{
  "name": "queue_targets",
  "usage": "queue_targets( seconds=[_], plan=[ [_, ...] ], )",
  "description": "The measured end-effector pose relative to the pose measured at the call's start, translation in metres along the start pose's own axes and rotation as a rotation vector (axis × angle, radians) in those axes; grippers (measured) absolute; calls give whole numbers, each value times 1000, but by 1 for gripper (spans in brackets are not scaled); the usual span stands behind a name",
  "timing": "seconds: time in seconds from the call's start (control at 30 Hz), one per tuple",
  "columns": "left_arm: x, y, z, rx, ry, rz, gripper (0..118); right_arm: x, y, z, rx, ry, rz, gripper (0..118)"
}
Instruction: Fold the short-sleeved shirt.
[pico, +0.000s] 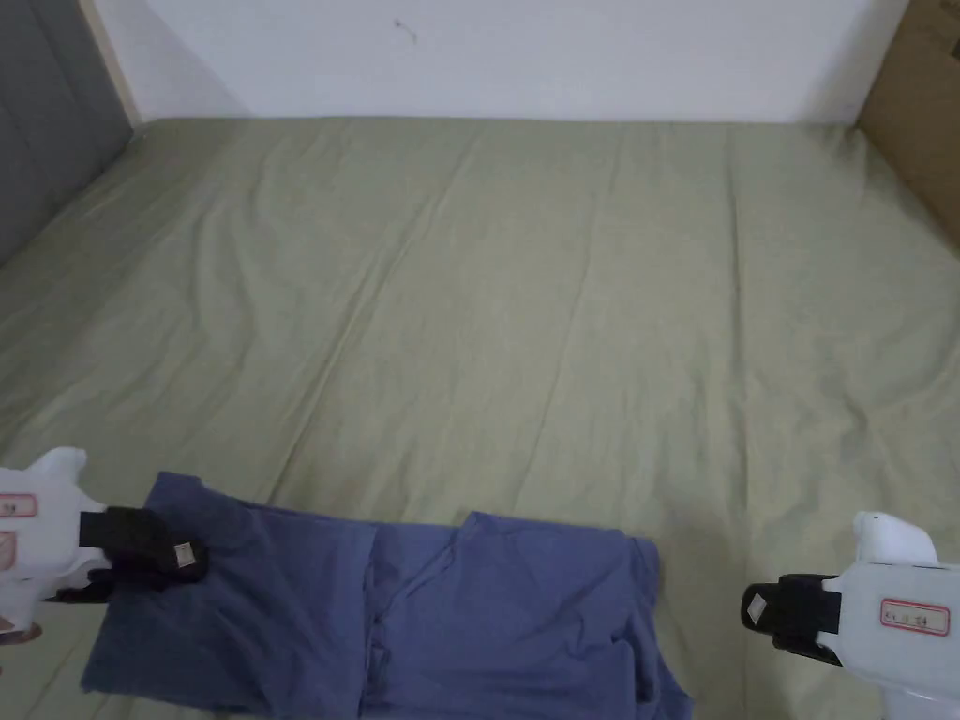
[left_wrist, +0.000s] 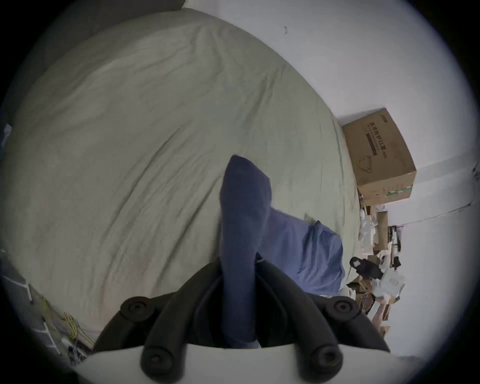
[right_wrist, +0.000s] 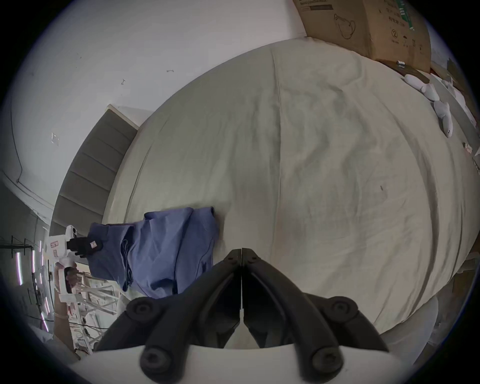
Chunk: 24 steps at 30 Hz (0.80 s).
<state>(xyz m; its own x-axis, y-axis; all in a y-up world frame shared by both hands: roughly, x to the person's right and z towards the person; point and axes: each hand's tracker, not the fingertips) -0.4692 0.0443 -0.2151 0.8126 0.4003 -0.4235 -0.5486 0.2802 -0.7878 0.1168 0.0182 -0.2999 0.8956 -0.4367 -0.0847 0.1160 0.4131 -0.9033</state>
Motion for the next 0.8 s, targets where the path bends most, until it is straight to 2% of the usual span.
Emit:
queue_targets(
  seconds=[0.07, 0.17, 0.27, 0.3, 0.43, 0.53, 0.57, 0.6, 0.67, 0.7, 0.77, 0.8],
  plan=[
    [26, -1, 11, 4, 0, 25, 6, 4, -1, 3, 7, 4, -2, 0],
    [84, -7, 24, 19, -89, 28, 6, 13, -2, 9, 25, 5, -16, 0],
    [147, -18, 23, 5, -80, -146, 6, 27, -3, 13, 28, 19, -49, 0],
    [166, -24, 19, -15, -56, -144, 6, 32, -4, 14, 29, 19, -59, 0],
    [229, -42, -28, -137, -107, -226, 6, 49, -8, 22, 44, -2, -93, 0],
    [268, -61, -75, -227, -98, -288, 9, 63, -12, 28, 61, 22, -146, 0],
    [279, -68, -92, -267, -91, -323, 20, 67, -13, 29, 64, 24, -155, 0],
    [289, -75, -106, -309, -71, -366, 41, 70, -15, 30, 64, 20, -152, 0],
    [299, -86, -123, -341, -85, -383, 100, 76, -15, 32, 61, 4, -155, 0],
    [301, -89, -130, -326, -158, -372, 100, 78, -16, 33, 62, -1, -156, 0],
    [303, -95, -131, -305, -189, -312, 111, 82, -18, 34, 60, -1, -164, 0],
    [298, -92, -127, -280, -202, -288, 112, 83, -19, 35, 59, 2, -165, 0]
  ],
)
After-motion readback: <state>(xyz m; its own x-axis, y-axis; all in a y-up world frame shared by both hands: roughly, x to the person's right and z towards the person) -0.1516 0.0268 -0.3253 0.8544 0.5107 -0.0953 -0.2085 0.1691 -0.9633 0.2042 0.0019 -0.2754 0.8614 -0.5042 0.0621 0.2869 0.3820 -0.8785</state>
